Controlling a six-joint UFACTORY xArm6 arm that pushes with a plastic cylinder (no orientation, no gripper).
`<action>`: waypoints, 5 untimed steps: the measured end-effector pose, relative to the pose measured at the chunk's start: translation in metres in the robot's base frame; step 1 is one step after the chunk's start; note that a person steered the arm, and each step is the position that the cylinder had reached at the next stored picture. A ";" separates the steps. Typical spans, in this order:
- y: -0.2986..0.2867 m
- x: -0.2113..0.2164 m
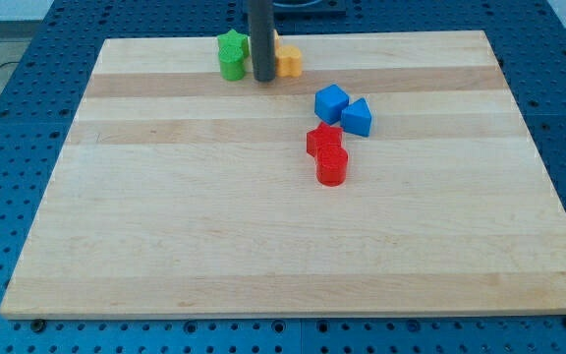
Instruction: Push the group of green blocks into the left side of the group of yellow blocks
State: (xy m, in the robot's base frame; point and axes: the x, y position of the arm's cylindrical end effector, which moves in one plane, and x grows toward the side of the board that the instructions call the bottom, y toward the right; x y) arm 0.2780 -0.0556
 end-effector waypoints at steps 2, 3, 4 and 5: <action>-0.034 0.058; -0.112 0.042; -0.142 0.006; -0.130 -0.009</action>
State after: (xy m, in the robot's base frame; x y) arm 0.2690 -0.1854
